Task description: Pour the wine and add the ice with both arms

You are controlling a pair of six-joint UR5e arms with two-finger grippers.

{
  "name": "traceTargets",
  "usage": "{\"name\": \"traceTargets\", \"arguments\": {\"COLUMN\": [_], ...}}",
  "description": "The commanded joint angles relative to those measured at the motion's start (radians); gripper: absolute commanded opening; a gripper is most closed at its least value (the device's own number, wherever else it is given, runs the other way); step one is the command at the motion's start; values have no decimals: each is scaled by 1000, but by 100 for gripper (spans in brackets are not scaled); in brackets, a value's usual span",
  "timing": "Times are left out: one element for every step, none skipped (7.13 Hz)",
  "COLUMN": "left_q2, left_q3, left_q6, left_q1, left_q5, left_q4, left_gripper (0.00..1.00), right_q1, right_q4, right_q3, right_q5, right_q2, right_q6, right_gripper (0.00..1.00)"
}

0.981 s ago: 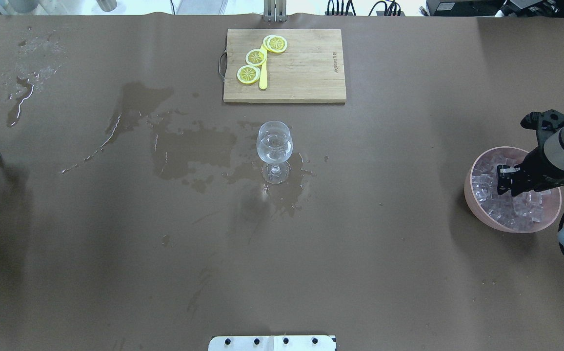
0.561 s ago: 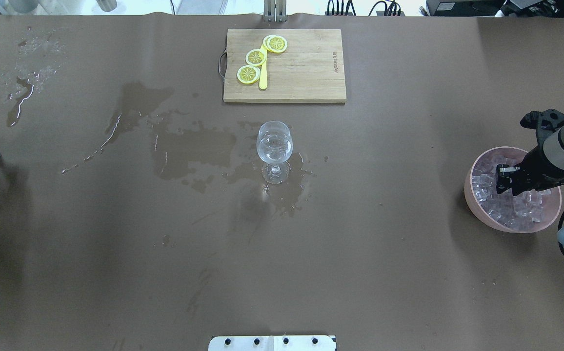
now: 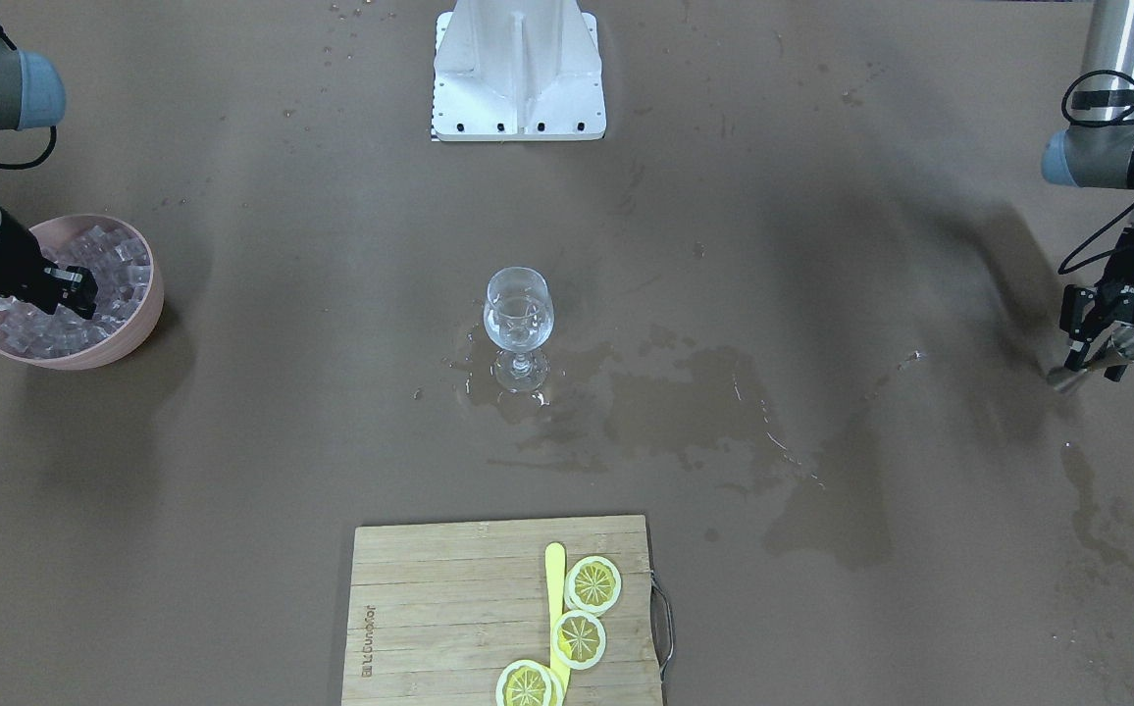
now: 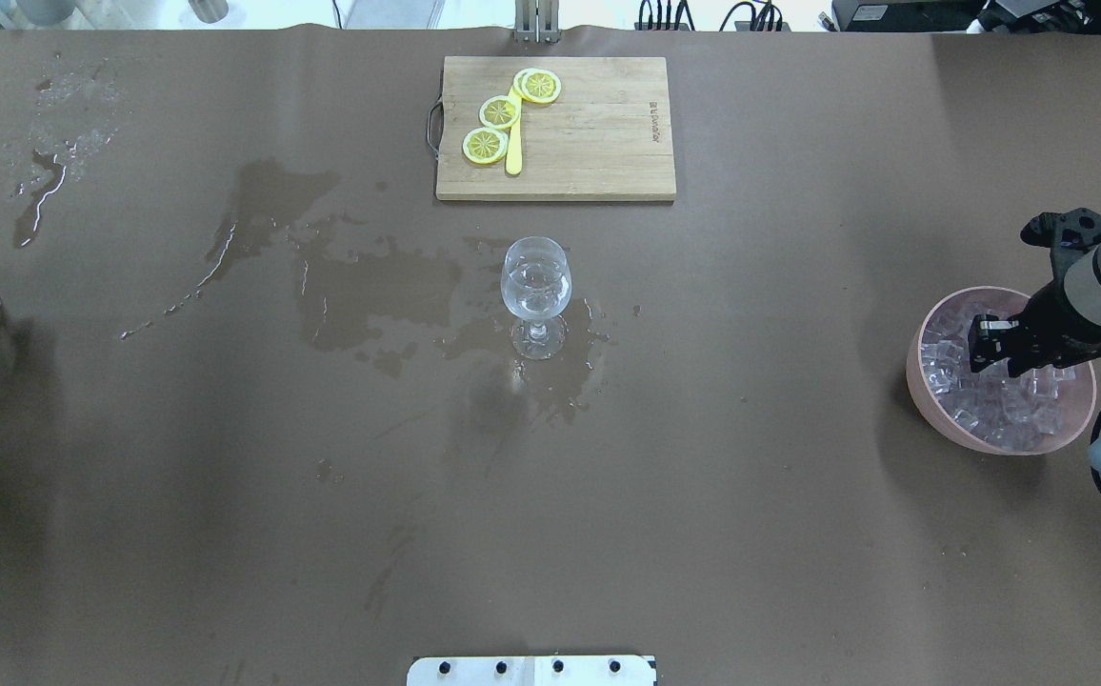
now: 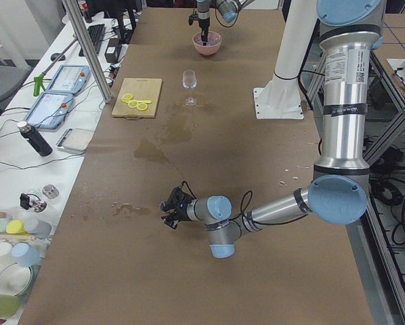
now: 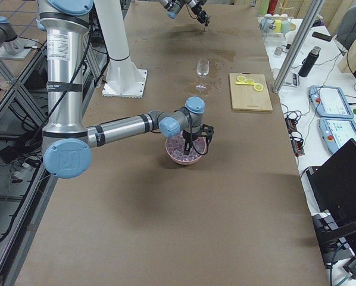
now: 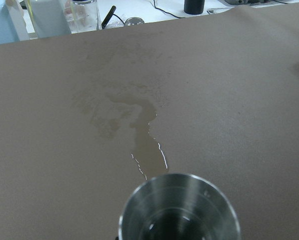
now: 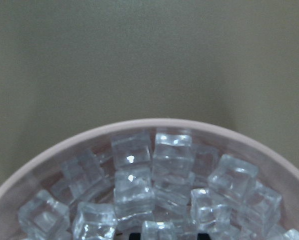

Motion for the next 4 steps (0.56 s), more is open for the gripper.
{"name": "traceTargets", "arguments": {"left_q2": [-1,-6,-12,-13], "left_q3": [0,0,0,0], "left_q6": [0,0,0,0], "left_q1": [1,1,1,1], "left_q5": [1,14,15,15], "left_q4": [-1,-1,-1,-1], "left_gripper": [45,44,40,37], "right_q1": [0,3,3,5], "right_q4": [1,3,3,3], "right_q3": [2,4,4,4], "right_q5": [0,0,-2,-2], "right_q2": [5,4,4,4], "right_q6": [0,0,0,-2], "right_gripper": [34,28,26,26]}}
